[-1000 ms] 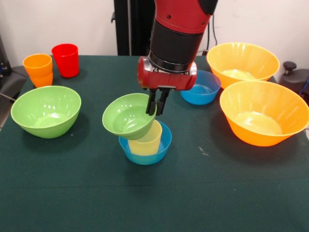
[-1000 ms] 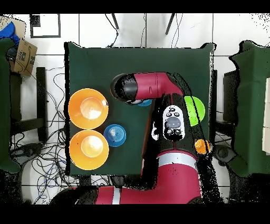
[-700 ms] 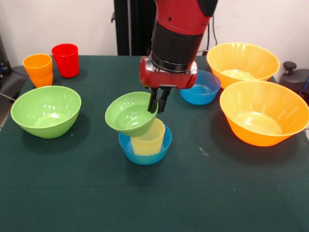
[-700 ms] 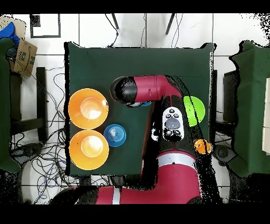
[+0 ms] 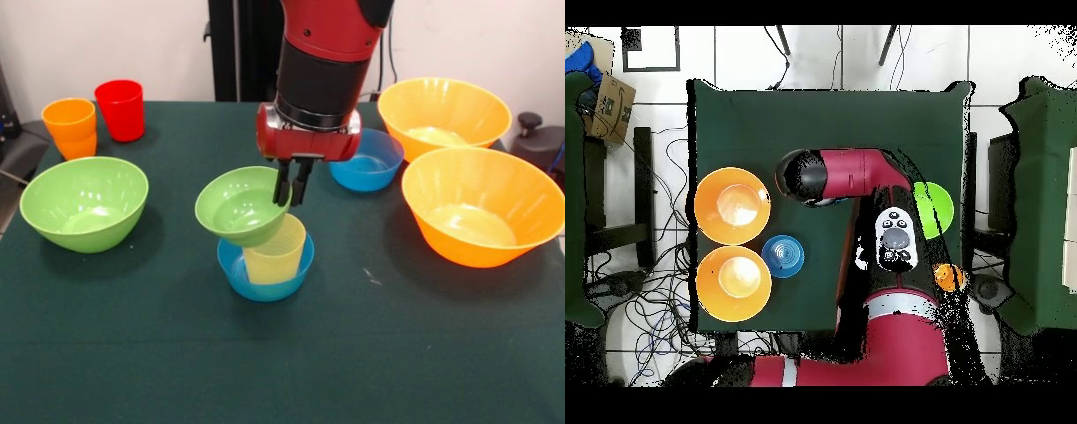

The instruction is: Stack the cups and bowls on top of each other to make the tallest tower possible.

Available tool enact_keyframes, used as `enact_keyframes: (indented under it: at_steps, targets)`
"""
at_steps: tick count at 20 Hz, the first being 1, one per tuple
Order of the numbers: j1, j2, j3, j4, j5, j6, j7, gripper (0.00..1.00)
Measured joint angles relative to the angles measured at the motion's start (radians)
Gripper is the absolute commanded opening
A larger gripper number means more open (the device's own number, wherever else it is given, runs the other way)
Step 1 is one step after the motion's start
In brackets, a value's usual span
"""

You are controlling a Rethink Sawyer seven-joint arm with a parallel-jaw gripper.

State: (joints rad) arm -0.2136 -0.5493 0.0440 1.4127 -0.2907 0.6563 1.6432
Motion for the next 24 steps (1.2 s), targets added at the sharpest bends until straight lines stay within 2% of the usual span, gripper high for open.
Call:
enact_keyframes:
  at_steps: [7,24]
  targets:
    - [0.003,-0.001,-0.008,0.010,0.002,-0.076,0.000,0.00]
    - [0.044,0.004,-0.039,0.008,0.026,-0.079,0.000,0.00]
